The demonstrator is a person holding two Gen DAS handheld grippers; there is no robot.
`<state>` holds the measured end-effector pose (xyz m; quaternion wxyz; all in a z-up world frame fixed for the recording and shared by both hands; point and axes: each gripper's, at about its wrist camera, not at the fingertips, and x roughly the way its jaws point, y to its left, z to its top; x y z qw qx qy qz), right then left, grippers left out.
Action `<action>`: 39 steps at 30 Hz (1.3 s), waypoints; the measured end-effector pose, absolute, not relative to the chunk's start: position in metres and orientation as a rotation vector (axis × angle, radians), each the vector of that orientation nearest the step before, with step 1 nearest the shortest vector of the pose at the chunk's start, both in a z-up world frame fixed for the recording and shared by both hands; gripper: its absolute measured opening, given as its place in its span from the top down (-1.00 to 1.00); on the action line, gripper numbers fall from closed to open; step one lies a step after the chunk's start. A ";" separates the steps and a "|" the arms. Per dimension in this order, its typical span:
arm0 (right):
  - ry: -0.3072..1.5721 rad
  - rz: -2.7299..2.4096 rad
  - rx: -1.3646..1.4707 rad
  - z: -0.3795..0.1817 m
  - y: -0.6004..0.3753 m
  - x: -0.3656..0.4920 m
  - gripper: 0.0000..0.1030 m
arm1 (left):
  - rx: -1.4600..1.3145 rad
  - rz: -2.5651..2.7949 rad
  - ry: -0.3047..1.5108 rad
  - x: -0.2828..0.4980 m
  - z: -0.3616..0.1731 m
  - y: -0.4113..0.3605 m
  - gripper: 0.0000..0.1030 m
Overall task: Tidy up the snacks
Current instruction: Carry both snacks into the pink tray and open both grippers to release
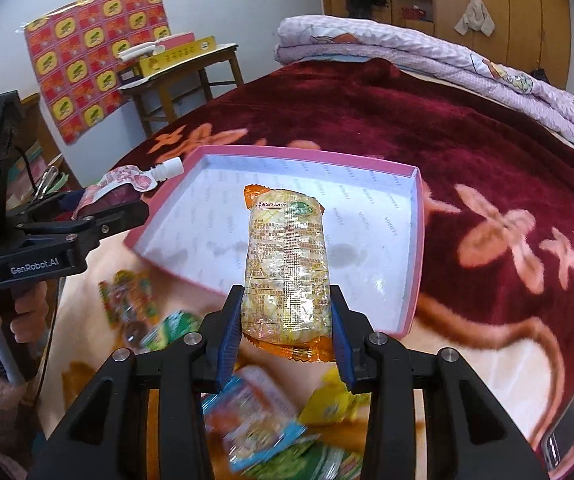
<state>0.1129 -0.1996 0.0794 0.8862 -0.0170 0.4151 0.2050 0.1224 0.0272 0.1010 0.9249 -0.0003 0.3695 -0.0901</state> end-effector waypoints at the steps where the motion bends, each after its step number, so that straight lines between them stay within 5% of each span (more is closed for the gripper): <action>1: 0.868 0.422 -0.030 0.077 -0.202 0.120 0.21 | 0.003 -0.183 0.758 0.129 0.100 0.026 -0.69; 24: 0.921 0.341 -0.051 0.049 -0.214 0.196 0.19 | 0.002 -0.148 0.895 0.215 0.051 0.012 -0.73; 31: 0.880 0.332 -0.046 0.053 -0.215 0.195 -0.43 | 0.016 -0.180 0.875 0.209 0.052 0.009 -0.81; 39: 0.839 0.355 -0.045 0.067 -0.212 0.183 -0.47 | 0.007 -0.167 0.831 0.193 0.078 0.017 -0.81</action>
